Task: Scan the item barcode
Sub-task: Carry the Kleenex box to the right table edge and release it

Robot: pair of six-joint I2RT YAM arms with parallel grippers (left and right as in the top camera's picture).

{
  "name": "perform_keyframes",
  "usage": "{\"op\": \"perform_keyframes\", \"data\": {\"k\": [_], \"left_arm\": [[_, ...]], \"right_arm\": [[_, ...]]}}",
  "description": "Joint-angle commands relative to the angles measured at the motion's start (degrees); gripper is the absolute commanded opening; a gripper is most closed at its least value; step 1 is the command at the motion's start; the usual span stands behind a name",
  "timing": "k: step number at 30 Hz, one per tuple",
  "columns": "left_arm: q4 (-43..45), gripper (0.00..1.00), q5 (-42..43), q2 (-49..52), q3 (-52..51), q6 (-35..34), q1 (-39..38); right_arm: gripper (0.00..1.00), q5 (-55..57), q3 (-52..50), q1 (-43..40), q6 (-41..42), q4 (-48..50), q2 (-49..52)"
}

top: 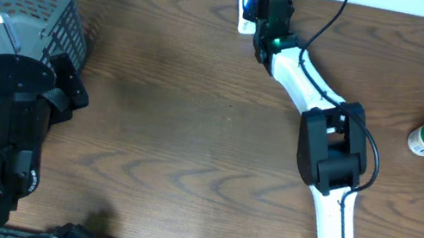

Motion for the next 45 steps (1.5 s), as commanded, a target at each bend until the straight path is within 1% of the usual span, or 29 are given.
{"op": "perform_keyframes", "data": {"k": [1, 2, 4, 7, 9, 10, 13, 16, 17, 21, 23, 25, 26, 27, 28, 29, 31, 32, 34, 37, 40, 45], "left_arm": [[-0.15, 0.98, -0.87, -0.04, -0.33, -0.55, 0.24], [-0.15, 0.98, -0.87, -0.04, -0.33, -0.55, 0.24], [-0.15, 0.98, -0.87, -0.04, -0.33, -0.55, 0.24], [-0.15, 0.98, -0.87, -0.04, -0.33, -0.55, 0.24], [-0.15, 0.98, -0.85, -0.04, -0.33, -0.55, 0.24], [-0.15, 0.98, -0.87, 0.00, -0.33, -0.55, 0.24], [-0.15, 0.98, -0.87, 0.00, -0.33, -0.55, 0.24], [-0.15, 0.98, -0.87, 0.00, -0.33, -0.55, 0.24], [-0.15, 0.98, -0.87, 0.02, -0.33, -0.55, 0.24], [-0.15, 0.98, -0.85, 0.11, -0.33, -0.55, 0.24], [-0.15, 0.98, -0.87, 0.11, -0.33, -0.52, 0.24], [-0.15, 0.98, -0.87, 0.11, -0.33, -0.55, 0.24], [-0.15, 0.98, -0.87, 0.11, -0.33, -0.55, 0.24], [-0.15, 0.98, -0.87, 0.11, -0.33, -0.55, 0.24], [-0.15, 0.98, -0.87, 0.11, -0.33, -0.55, 0.24], [-0.15, 0.98, -0.85, 0.11, -0.33, -0.55, 0.24], [-0.15, 0.98, -0.87, 0.11, -0.33, -0.55, 0.22], [-0.17, 0.98, -0.87, 0.11, -0.33, -0.55, 0.24], [-0.15, 0.98, -0.85, 0.13, -0.33, -0.55, 0.24], [-0.15, 0.98, -0.87, 0.11, -0.33, -0.55, 0.24], [-0.17, 0.98, -0.87, 0.11, -0.33, -0.55, 0.24], [-0.15, 0.98, -0.85, 0.17, -0.33, -0.55, 0.24]], "right_arm": [[0.55, -0.26, 0.11, 0.22, -0.57, 0.22, 1.05], [0.55, -0.28, 0.37, 0.22, -0.61, 0.04, 1.05], [0.54, -0.28, 3.43, 0.24, -0.59, -4.35, 0.79], [0.50, -0.26, 8.87, 0.22, -1.79, -13.86, -0.63], [0.47, -0.24, 13.20, 0.15, -2.08, -23.52, -2.34], [0.45, -0.09, 17.53, -0.09, -2.03, -34.60, -4.26], [0.46, -0.04, 22.73, -0.52, 0.33, -52.39, -7.43], [0.48, -0.07, 24.48, -1.51, 4.20, -67.43, -10.75], [0.50, -0.04, 24.50, -1.99, 5.33, -71.45, -11.78], [0.48, -0.04, 24.50, -5.49, 9.88, -87.62, -14.43], [0.46, -0.09, 24.48, -7.85, 11.63, -94.38, -14.51], [0.42, -0.26, 23.74, -10.27, 14.12, -99.65, -14.36], [0.37, -1.57, 22.38, -11.56, 12.98, -99.80, -14.36], [0.41, -4.22, 20.76, -12.90, 10.62, -99.78, -14.51], [0.41, -5.88, 19.63, -13.92, 9.46, -99.78, -14.51], [0.45, -7.23, 18.03, -15.06, 8.61, -99.76, -14.49], [0.47, -7.32, 14.69, -17.11, 8.59, -99.76, -14.49], [0.42, -7.34, 11.04, -19.30, 8.59, -99.78, -14.49], [0.38, -7.23, 7.28, -21.27, 8.59, -99.76, -14.49], [0.37, -5.60, 1.95, -23.98, 8.61, -98.79, -14.49], [0.41, -1.66, -3.32, -26.73, 8.63, -96.00, -14.49], [0.50, -0.42, -10.27, -31.21, 8.66, -88.89, -14.49]]}}
